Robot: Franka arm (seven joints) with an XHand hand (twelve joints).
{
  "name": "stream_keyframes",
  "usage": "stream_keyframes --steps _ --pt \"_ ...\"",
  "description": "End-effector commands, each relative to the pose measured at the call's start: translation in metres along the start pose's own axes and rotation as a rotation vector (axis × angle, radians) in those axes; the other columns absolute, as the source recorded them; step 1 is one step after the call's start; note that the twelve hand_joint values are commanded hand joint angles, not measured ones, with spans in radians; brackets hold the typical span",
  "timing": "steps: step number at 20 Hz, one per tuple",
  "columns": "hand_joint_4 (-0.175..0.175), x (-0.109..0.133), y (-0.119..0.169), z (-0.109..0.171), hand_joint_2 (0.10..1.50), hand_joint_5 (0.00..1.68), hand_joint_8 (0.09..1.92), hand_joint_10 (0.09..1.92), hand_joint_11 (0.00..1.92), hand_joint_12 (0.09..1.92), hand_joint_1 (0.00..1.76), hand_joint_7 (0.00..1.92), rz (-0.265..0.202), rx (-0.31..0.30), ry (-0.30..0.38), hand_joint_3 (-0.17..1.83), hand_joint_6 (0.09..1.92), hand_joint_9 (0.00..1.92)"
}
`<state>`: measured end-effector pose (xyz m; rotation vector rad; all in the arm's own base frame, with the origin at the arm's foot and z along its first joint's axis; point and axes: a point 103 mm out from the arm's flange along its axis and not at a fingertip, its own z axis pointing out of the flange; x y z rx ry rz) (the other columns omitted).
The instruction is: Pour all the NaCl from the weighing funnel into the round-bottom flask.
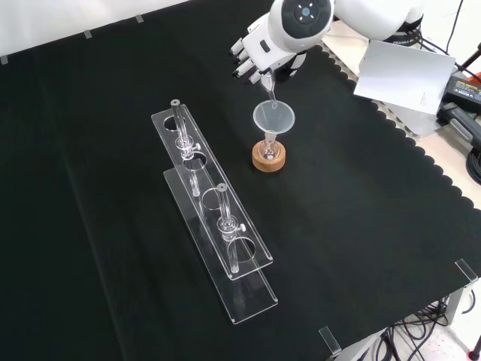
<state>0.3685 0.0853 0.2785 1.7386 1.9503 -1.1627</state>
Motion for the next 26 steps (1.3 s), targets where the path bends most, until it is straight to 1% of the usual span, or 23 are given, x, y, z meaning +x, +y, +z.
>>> stream_keyframes --steps 1,8,23,26 --pt "0.175 0.0004 -0.0016 -0.0032 0.65 1.34 0.61 0.15 0.97 0.92 1.14 0.75 0.016 -0.003 -0.065 0.63 0.54 1.16" --pt "0.175 0.0001 -0.0014 -0.0033 0.65 1.34 0.61 0.14 0.97 0.92 1.14 0.75 0.029 0.007 -0.101 0.63 0.54 1.16" --pt "0.175 0.0049 -0.0030 -0.0072 0.64 1.34 0.61 0.14 0.97 0.92 1.14 0.74 0.040 0.000 -0.201 0.64 0.54 1.15" --pt "0.175 0.0055 -0.0031 -0.0087 0.64 1.34 0.61 0.14 0.97 0.92 1.14 0.73 0.038 0.004 -0.204 0.64 0.54 1.15"
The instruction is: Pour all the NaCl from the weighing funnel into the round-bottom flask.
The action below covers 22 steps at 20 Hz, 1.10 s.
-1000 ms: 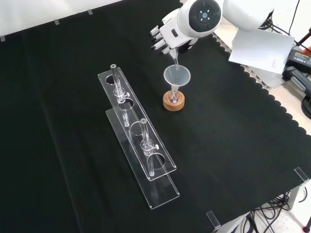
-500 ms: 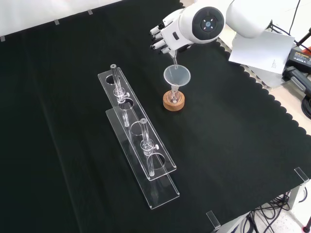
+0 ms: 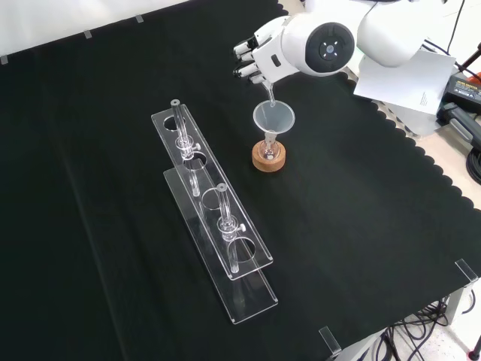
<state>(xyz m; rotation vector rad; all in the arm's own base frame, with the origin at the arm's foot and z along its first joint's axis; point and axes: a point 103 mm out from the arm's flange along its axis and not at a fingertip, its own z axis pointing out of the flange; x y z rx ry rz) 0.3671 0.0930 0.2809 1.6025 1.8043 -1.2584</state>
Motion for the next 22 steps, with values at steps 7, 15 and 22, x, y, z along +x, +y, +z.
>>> stream_keyframes --steps 7,15,22 --pt "0.175 0.0044 -0.0016 -0.0072 0.64 1.34 0.61 0.14 0.97 0.92 1.14 0.73 0.007 0.002 -0.081 0.64 0.55 1.15" --pt "0.175 0.0064 -0.0015 -0.0086 0.64 1.34 0.61 0.13 0.97 0.92 1.14 0.73 0.016 0.007 -0.130 0.64 0.55 1.14" --pt "0.175 0.0070 -0.0001 -0.0095 0.64 1.33 0.61 0.13 0.97 0.92 1.14 0.72 0.034 0.024 -0.193 0.64 0.55 1.14"
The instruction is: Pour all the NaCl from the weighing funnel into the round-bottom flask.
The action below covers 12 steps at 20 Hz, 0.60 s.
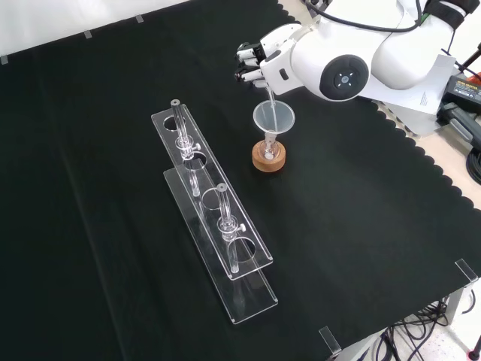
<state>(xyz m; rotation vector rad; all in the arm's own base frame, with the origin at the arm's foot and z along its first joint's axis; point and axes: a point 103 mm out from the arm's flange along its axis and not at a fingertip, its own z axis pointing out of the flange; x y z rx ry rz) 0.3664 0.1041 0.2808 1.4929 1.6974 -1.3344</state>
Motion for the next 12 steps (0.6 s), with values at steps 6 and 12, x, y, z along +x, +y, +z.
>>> stream_keyframes --steps 6,12 --pt "0.175 0.0008 0.0006 -0.0065 0.64 1.33 0.61 0.13 0.97 0.92 1.14 0.72 0.032 0.007 -0.113 0.64 0.55 1.14" --pt "0.175 0.0043 0.0002 -0.0104 0.64 1.33 0.62 0.13 0.96 0.92 1.14 0.72 0.043 0.007 -0.146 0.64 0.56 1.14"
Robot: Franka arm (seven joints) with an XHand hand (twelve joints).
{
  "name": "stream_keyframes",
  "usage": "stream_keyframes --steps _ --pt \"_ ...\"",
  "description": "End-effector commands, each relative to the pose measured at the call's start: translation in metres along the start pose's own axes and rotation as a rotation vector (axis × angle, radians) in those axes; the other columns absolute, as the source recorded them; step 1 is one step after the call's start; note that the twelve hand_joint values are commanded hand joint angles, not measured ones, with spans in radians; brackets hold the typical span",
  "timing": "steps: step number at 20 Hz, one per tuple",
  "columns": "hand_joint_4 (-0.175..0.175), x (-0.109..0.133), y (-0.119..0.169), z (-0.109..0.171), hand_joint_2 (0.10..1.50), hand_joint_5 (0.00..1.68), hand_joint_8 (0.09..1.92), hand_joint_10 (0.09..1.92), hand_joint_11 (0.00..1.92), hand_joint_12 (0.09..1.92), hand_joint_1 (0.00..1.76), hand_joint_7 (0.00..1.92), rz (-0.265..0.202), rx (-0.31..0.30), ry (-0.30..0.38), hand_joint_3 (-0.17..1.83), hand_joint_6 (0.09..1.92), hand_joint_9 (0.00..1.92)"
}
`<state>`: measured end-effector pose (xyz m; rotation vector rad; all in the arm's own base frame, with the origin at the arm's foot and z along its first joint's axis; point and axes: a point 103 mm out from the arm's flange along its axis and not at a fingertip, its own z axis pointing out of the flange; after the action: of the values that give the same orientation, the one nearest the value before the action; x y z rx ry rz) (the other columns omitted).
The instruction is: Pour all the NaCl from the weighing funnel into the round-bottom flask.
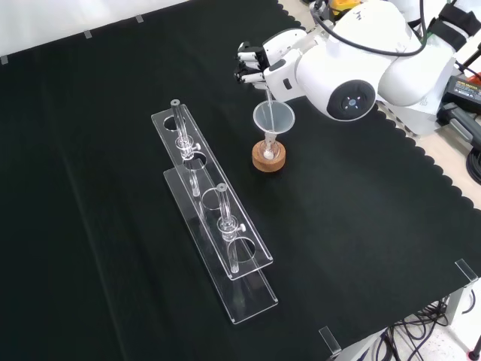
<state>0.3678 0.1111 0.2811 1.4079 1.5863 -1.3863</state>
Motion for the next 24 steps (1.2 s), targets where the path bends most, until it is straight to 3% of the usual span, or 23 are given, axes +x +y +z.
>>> stream_keyframes --steps 1,9,24 --pt "0.175 0.002 -0.001 -0.004 0.64 1.33 0.62 0.13 0.96 0.92 1.14 0.72 0.011 0.000 -0.033 0.64 0.56 1.14" --pt "0.175 0.002 -0.002 -0.007 0.64 1.33 0.62 0.13 0.96 0.93 1.14 0.72 0.027 0.003 -0.060 0.64 0.56 1.14" --pt "0.175 0.011 -0.011 -0.020 0.65 1.33 0.62 0.13 0.97 0.93 1.14 0.72 0.071 -0.031 -0.208 0.64 0.57 1.14"
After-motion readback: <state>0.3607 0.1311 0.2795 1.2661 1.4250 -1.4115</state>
